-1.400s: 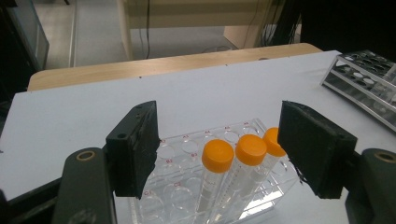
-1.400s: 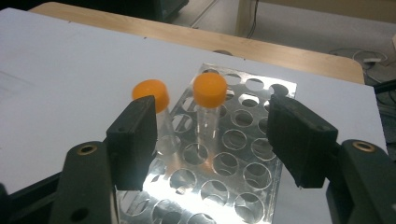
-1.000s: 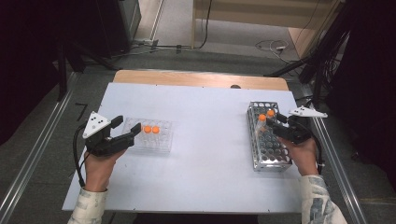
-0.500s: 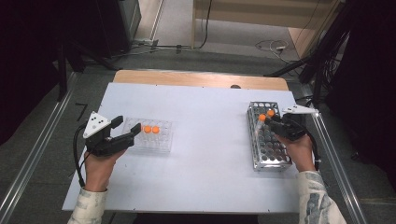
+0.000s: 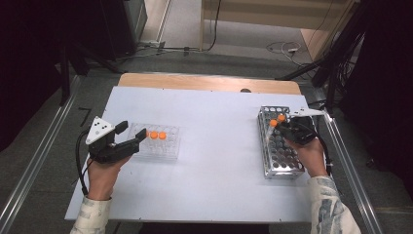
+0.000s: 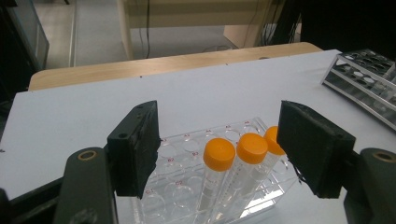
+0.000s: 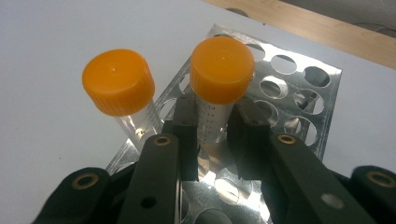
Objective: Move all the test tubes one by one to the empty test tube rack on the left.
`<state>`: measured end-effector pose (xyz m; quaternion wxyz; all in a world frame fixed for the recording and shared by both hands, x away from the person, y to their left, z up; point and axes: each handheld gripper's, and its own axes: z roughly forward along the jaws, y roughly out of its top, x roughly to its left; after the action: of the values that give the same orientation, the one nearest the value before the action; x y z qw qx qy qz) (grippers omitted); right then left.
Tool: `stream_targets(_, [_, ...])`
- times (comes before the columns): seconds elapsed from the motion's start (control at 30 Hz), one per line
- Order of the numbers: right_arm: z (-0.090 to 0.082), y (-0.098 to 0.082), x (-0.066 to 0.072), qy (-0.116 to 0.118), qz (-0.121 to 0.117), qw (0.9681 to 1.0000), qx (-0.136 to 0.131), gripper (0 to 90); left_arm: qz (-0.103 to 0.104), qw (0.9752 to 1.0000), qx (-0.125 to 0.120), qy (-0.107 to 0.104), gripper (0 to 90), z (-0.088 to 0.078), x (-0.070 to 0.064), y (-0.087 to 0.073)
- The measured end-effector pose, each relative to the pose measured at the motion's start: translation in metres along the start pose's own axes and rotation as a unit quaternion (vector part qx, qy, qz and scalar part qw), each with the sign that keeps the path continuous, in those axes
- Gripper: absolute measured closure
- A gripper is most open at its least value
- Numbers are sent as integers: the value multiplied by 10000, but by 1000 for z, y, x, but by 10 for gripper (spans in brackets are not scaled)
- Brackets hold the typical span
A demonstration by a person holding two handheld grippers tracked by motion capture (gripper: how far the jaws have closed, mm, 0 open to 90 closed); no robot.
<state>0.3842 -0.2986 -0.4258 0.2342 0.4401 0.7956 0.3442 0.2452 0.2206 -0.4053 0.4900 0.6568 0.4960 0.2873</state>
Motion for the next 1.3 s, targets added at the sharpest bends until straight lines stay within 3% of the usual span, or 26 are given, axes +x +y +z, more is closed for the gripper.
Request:
stream_targets(0.37, [-22, 11, 1, -37, 27, 9992, -399, 721, -6, 10000, -16, -10, 302, -2, -1, 1])
stream_targets(0.8, [-65, 13, 3, -95, 123, 9946, -1029, 723, -8, 10000, -62, -23, 301, -6, -1, 2])
stream_targets(1.0, [-93, 0, 12, 36, 137, 9902, -1386, 723, -36, 10000, -82, 4, 301, -7, 0, 2])
stream_targets(1.1, [-104, -9, 19, 97, 128, 9897, -1424, 723, -24, 10000, -89, -3, 301, -8, -1, 3])
stream_targets(1.3, [-113, -22, 32, 452, 106, 9886, -1434, 723, 9, 10000, -90, -12, 295, -8, -3, 3])
